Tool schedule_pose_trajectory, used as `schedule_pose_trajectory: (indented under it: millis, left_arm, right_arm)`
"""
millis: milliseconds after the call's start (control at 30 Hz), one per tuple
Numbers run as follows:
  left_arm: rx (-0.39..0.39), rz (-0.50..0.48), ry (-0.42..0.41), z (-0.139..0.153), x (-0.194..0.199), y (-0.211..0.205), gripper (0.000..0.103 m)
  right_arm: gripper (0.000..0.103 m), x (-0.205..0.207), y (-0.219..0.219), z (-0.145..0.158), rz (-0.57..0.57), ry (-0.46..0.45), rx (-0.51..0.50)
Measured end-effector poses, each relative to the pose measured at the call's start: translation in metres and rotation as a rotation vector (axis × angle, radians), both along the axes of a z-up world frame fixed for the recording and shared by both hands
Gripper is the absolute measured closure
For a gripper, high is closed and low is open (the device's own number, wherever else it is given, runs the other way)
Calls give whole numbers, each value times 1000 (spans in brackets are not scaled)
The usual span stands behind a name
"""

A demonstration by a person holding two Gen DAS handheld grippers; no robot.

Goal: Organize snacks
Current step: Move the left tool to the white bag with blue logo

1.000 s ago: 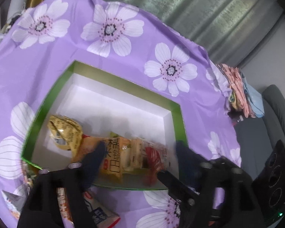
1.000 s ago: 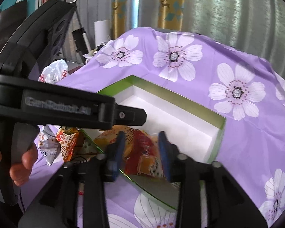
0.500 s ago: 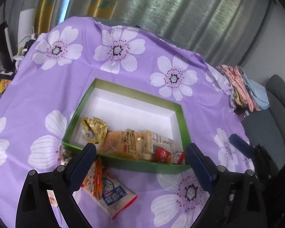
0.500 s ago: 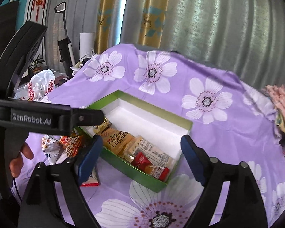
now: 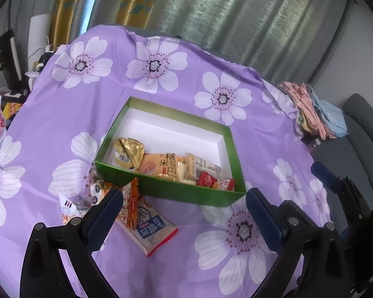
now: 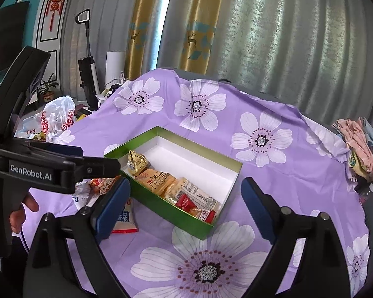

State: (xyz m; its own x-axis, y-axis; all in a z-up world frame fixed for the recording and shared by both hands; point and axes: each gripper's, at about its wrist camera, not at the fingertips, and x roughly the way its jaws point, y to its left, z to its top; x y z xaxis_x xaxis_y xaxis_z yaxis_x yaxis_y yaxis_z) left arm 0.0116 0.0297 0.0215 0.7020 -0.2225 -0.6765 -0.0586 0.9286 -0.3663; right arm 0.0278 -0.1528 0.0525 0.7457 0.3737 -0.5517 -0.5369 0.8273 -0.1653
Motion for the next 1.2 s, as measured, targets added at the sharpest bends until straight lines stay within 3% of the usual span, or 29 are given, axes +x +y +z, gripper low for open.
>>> schedule_pose_trajectory:
  millis: [200,533,767,933,1200]
  left_arm:
    - [11,17,21,-7,-14,3,4]
    - [-1,80,105,-41,-32,26,4]
    - [-35,77,177,-77,-42,30,4]
    - [-105,57,212,-100,-47,31,4]
    - [-159,71,199,-113,-45,36,4]
  right_arm:
    - [7,-9,-2,-4,11,25,6]
    - [7,-17,3,-43,116,187,32]
    - [7,-17,15,-79,173,314,65]
    - [7,-11,20,-105,176,395,79]
    - [11,8,24,-136,181,503,110]
